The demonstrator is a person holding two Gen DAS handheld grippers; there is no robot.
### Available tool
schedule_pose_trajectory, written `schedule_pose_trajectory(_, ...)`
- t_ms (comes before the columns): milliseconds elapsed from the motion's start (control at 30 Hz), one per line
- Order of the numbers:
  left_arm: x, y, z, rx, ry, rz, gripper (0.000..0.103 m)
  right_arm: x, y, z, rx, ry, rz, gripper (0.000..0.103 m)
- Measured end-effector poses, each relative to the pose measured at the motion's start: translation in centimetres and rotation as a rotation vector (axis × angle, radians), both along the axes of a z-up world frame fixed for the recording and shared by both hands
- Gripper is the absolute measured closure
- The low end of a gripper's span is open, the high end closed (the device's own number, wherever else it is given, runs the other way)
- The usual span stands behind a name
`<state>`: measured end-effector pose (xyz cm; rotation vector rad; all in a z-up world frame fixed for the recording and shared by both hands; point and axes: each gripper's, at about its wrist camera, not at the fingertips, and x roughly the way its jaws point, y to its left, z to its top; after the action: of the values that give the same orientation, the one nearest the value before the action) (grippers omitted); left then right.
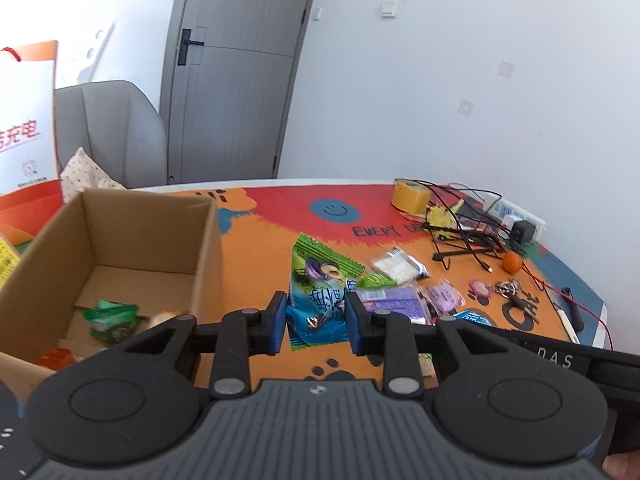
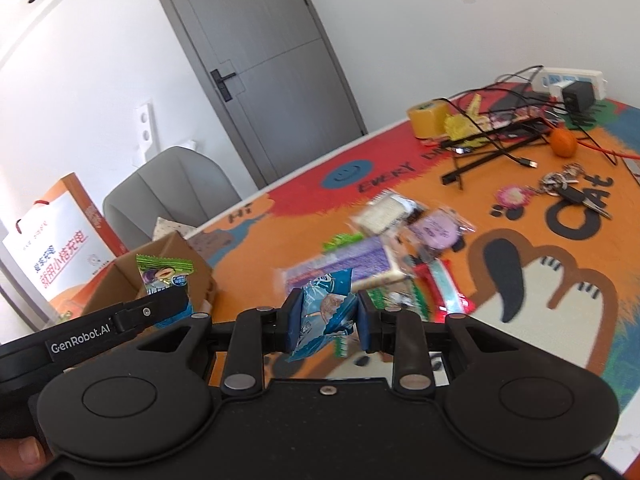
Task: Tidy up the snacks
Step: 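Carry the green packet in the left tool and blue candy in the right tool to the box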
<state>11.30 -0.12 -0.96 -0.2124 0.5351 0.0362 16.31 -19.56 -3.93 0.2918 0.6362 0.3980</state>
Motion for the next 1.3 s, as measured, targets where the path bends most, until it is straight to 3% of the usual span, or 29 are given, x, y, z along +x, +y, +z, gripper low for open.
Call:
schedule_pose_trajectory(600,-2.6,5.8,1.6,-0.028,-0.053,0.118,0.074,-0.3,6.2,2.0,-0.003,-0.049,0.115,0.074)
schedule_pose_trajectory(1300,-3.3,12.7,0.4,-0.061,0.007,0.253,0.070,0.3,13.4,2.1,0.037,-0.050,0.246,0.074)
